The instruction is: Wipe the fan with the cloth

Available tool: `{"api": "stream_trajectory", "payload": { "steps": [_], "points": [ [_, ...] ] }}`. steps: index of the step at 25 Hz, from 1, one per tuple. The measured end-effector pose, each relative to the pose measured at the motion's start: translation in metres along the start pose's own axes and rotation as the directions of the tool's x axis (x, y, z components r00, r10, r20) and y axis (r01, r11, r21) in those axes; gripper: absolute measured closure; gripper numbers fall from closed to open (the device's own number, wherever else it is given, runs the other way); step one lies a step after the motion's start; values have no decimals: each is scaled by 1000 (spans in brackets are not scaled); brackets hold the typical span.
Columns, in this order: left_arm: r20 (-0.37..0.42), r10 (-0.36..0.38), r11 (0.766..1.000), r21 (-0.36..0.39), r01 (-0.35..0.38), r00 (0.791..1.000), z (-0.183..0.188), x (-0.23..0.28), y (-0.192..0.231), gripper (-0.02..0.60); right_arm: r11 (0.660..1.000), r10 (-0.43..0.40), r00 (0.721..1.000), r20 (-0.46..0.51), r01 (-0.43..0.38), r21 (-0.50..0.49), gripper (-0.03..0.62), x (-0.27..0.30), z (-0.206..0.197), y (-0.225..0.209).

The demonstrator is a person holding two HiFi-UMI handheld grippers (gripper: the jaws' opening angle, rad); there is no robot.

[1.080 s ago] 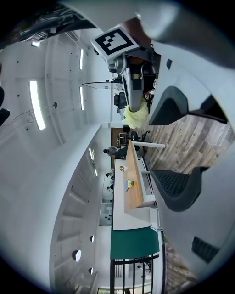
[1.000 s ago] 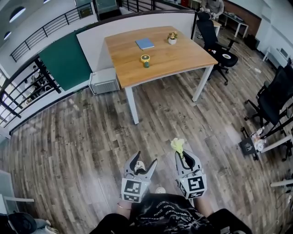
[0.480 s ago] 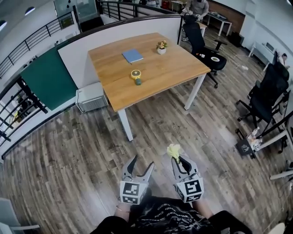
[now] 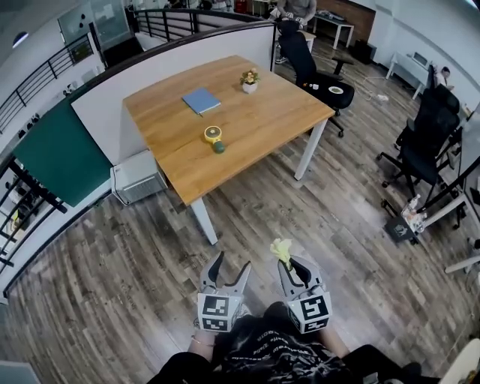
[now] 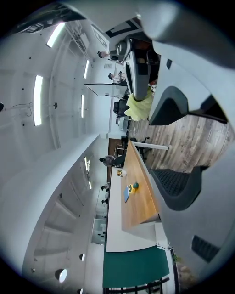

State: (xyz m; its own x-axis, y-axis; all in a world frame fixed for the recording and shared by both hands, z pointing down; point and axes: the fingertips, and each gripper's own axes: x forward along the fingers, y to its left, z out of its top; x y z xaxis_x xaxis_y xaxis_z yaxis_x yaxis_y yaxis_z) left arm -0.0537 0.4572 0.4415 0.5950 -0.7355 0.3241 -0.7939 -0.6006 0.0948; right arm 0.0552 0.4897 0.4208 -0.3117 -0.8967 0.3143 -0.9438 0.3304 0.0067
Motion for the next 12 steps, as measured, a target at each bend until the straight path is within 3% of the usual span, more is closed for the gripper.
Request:
{"api": "stream_trajectory", "payload": {
  "steps": [12],
  "points": [
    [-35,75,994,-75,-78,997,-3,31,59,275,999,43,998,-45,-44,-5,520,76,6,-11]
  ]
}}
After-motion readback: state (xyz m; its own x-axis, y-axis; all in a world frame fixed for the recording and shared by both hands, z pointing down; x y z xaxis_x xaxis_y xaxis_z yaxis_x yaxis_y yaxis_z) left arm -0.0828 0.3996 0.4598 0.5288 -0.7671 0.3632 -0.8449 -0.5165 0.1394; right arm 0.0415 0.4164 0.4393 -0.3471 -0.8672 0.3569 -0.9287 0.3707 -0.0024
